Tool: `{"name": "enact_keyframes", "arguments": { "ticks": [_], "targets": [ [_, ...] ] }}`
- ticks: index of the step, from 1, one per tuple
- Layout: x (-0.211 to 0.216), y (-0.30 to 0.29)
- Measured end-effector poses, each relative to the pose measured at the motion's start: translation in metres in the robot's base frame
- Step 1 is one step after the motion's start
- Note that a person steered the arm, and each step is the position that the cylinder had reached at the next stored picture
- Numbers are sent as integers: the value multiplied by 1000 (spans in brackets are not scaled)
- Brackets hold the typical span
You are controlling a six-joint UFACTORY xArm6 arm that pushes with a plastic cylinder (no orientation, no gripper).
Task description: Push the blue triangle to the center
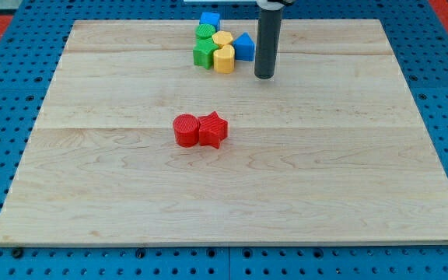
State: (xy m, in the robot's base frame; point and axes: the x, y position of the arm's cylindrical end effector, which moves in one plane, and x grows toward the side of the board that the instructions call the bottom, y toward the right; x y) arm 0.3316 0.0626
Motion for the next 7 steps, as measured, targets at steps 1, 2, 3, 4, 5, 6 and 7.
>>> {"name": "enact_keyframes", "arguments": {
  "ticks": [1,2,3,4,5,6,7],
  "targets": [
    [-2,3],
    [-2,42],
    [-16,91],
    [-62,103],
    [-98,69],
    [-98,12],
    [-100,-41]
  ]
}}
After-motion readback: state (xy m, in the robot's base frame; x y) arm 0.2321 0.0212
